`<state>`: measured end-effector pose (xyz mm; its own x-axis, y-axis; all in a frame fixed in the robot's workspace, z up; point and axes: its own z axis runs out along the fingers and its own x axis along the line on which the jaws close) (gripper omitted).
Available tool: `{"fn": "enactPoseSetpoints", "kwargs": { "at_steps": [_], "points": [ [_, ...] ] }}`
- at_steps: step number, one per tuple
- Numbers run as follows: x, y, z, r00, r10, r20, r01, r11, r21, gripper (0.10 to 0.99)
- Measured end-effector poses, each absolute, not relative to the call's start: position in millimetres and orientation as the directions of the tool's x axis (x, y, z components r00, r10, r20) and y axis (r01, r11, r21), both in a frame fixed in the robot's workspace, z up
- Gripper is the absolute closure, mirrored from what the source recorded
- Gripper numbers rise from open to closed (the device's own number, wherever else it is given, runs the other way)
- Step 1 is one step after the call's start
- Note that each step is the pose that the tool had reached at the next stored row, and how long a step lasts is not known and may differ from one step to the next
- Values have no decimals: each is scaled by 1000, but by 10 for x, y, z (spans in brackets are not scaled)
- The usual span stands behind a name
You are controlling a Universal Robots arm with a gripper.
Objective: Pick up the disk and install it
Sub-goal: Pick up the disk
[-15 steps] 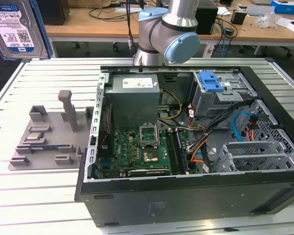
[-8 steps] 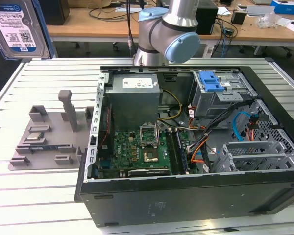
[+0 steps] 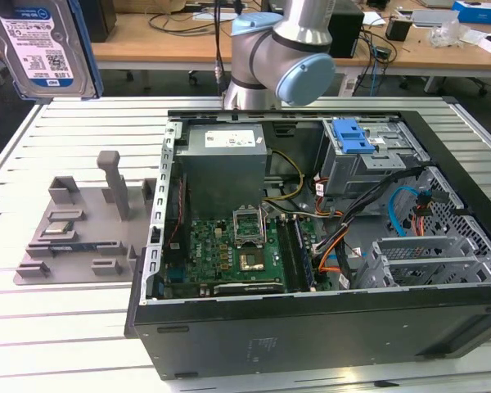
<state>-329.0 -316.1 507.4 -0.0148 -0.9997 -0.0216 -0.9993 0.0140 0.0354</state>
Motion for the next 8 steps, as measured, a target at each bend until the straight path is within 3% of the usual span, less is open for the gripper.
{"fn": "enactPoseSetpoints", "kwargs": {
  "at_steps": [8],
  "points": [
    [-2978, -3161, 5075, -15, -1000, -22, -999, 14, 37, 718]
  ]
}}
